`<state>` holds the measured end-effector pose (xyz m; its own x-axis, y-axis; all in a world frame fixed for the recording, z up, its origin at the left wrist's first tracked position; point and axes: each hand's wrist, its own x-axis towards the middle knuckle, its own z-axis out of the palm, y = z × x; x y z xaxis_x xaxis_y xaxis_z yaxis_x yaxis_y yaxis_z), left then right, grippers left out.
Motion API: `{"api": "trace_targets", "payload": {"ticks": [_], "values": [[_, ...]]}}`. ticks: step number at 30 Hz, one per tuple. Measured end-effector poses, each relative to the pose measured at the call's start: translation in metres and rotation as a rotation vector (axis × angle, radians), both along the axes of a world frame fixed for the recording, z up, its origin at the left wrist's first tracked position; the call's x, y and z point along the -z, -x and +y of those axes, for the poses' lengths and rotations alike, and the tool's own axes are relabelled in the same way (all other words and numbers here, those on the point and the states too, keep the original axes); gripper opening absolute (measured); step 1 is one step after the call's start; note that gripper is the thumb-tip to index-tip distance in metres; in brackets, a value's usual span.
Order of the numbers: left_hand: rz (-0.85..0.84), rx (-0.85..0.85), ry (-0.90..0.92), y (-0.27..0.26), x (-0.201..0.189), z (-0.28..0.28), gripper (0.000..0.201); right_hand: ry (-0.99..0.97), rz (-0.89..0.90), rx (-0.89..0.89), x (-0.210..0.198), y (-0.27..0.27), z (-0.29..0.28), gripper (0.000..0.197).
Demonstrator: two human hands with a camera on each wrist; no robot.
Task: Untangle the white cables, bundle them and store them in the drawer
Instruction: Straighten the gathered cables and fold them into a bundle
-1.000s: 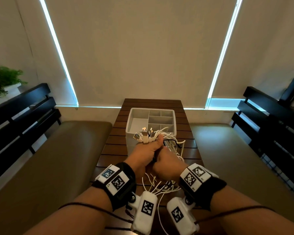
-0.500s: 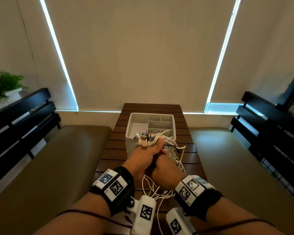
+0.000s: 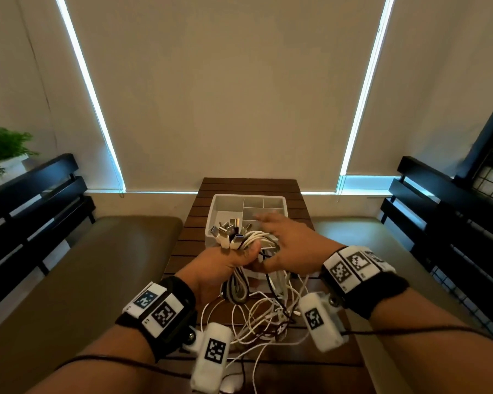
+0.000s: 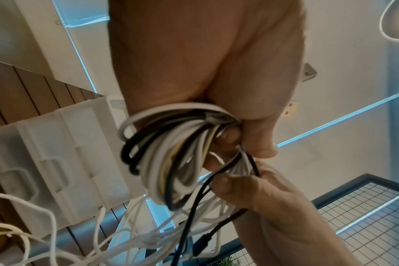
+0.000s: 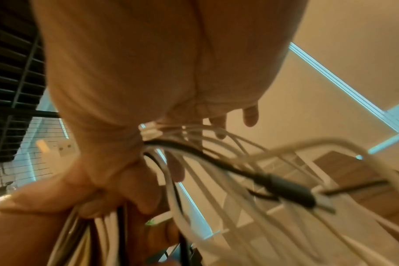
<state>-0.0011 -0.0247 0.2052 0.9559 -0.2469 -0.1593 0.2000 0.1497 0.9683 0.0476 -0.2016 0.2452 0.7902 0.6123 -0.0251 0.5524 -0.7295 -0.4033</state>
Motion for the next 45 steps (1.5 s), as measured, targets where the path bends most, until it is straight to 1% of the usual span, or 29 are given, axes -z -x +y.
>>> {"api": "trace_targets", "payload": {"ticks": [3, 4, 6, 8, 11, 13, 15, 16, 18, 19, 20, 22, 24, 26, 28, 30, 33, 35, 37, 39, 41, 43, 45], "values": [[-0.015, -0.006, -0.019, 0.001, 0.0, 0.003, 0.038, -0.294, 0.121, -0.012, 0.009, 0.0, 0.003, 0.03], [-0.006, -0.01, -0.002, 0.001, -0.001, 0.004, 0.034, -0.351, 0.149, -0.015, 0.011, 0.001, 0.003, 0.021], [0.016, -0.04, 0.027, 0.001, -0.003, 0.006, 0.03, -0.463, 0.246, -0.05, 0.016, 0.001, 0.004, 0.013], [-0.011, -0.074, 0.017, 0.0, -0.004, 0.005, 0.026, -0.537, 0.317, -0.062, 0.02, 0.003, 0.005, 0.013], [-0.081, -0.134, -0.03, -0.002, -0.003, 0.001, 0.018, -0.532, 0.329, -0.045, 0.023, 0.003, 0.005, 0.009], [-0.107, -0.182, -0.068, -0.004, -0.003, -0.002, 0.019, -0.55, 0.371, -0.047, 0.02, 0.004, 0.003, 0.017], [-0.112, -0.242, -0.071, -0.005, -0.004, -0.004, 0.022, -0.596, 0.483, -0.029, 0.018, 0.005, -0.004, 0.03], [-0.109, -0.269, -0.057, -0.007, -0.004, -0.004, 0.024, -0.628, 0.554, -0.01, 0.018, 0.006, -0.007, 0.034], [-0.097, -0.295, -0.048, -0.008, -0.004, -0.006, 0.026, -0.693, 0.645, 0.011, 0.022, 0.011, -0.008, 0.035], [-0.091, -0.296, -0.049, -0.008, -0.004, -0.007, 0.026, -0.719, 0.626, 0.028, 0.025, 0.012, -0.006, 0.032], [-0.079, -0.292, -0.047, -0.007, -0.003, -0.009, 0.025, -0.728, 0.559, 0.063, 0.029, 0.013, -0.002, 0.029], [-0.03, -0.276, -0.024, -0.006, -0.002, -0.013, 0.026, -0.67, 0.338, 0.143, 0.036, 0.012, 0.005, 0.03], [0.026, -0.255, -0.003, -0.006, -0.001, -0.019, 0.029, -0.627, 0.171, 0.201, 0.042, 0.013, 0.009, 0.032], [0.058, -0.243, 0.015, -0.005, -0.001, -0.024, 0.038, -0.666, 0.11, 0.236, 0.047, 0.016, 0.012, 0.032], [0.057, -0.241, 0.04, -0.005, 0.002, -0.029, 0.046, -0.694, 0.1, 0.246, 0.051, 0.02, 0.015, 0.032], [0.057, -0.253, 0.051, -0.004, 0.005, -0.03, 0.047, -0.706, 0.146, 0.243, 0.053, 0.024, 0.017, 0.035], [0.045, -0.286, 0.057, -0.004, 0.01, -0.028, 0.05, -0.846, 0.378, 0.201, 0.047, 0.029, 0.015, 0.038], [0.035, -0.299, 0.053, -0.005, 0.01, -0.025, 0.057, -0.95, 0.535, 0.226, 0.04, 0.03, 0.015, 0.044], [0.018, -0.296, 0.025, -0.006, 0.008, -0.023, 0.062, -1.028, 0.618, 0.247, 0.035, 0.028, 0.014, 0.043], [-0.001, -0.297, 0.0, -0.007, 0.005, -0.023, 0.066, -1.028, 0.627, 0.244, 0.032, 0.028, 0.013, 0.037], [0.005, -0.307, 0.015, -0.007, 0.003, -0.025, 0.064, -1.025, 0.624, 0.244, 0.029, 0.028, 0.014, 0.034], [0.003, -0.29, 0.023, -0.006, 0.003, -0.026, 0.059, -1.041, 0.627, 0.269, 0.028, 0.029, 0.016, 0.034], [-0.011, -0.246, -0.006, -0.002, 0.001, -0.027, 0.058, -1.033, 0.599, 0.287, 0.028, 0.032, 0.018, 0.037]]}}
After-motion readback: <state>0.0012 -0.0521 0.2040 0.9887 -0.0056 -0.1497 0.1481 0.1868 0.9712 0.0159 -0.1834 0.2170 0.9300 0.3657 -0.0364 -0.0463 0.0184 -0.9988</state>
